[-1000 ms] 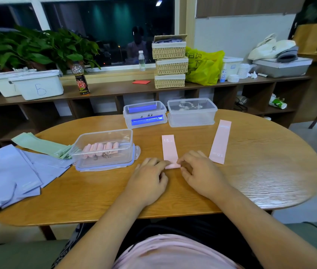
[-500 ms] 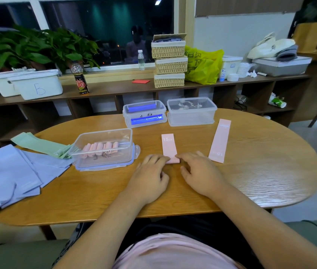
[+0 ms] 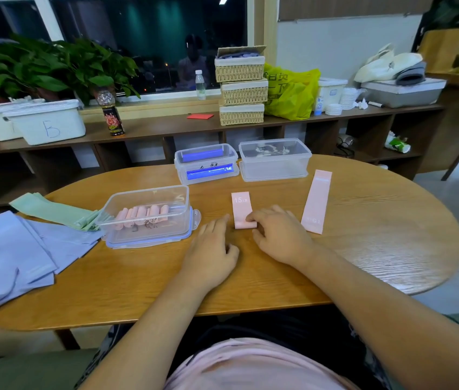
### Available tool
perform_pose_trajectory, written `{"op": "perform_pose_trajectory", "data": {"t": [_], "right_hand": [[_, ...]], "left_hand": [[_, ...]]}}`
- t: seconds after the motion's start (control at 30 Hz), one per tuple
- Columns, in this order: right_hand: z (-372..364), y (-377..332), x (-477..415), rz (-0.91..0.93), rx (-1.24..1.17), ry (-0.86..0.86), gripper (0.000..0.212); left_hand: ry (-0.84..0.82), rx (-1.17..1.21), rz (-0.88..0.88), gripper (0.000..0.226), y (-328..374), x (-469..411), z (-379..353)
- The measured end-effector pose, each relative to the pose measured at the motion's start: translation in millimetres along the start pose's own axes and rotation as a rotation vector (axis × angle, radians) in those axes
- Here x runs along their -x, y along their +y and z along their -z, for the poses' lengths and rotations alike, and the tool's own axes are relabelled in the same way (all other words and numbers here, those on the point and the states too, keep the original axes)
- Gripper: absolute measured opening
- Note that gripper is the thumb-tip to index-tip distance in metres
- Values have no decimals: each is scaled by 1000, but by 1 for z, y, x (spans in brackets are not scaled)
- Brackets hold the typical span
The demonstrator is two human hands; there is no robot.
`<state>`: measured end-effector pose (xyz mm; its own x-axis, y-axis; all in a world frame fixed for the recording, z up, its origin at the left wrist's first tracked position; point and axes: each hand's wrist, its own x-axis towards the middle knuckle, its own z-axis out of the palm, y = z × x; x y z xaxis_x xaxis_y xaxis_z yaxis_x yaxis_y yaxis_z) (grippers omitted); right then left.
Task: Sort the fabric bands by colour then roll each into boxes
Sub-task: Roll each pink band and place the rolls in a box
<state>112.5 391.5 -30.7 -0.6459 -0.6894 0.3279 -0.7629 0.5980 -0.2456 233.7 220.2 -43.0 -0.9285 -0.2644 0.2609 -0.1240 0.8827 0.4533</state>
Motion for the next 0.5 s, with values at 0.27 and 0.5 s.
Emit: {"op": "perform_pose_trajectory", "data": {"t": [0.27, 0.5], "right_hand": [[-9, 3, -7, -48, -70, 65, 25], [-3, -1, 27, -32, -161, 105, 19]], "left_hand": [[42, 0, -31, 61, 2, 5, 2], [62, 6, -76, 57, 2, 9, 2]]}}
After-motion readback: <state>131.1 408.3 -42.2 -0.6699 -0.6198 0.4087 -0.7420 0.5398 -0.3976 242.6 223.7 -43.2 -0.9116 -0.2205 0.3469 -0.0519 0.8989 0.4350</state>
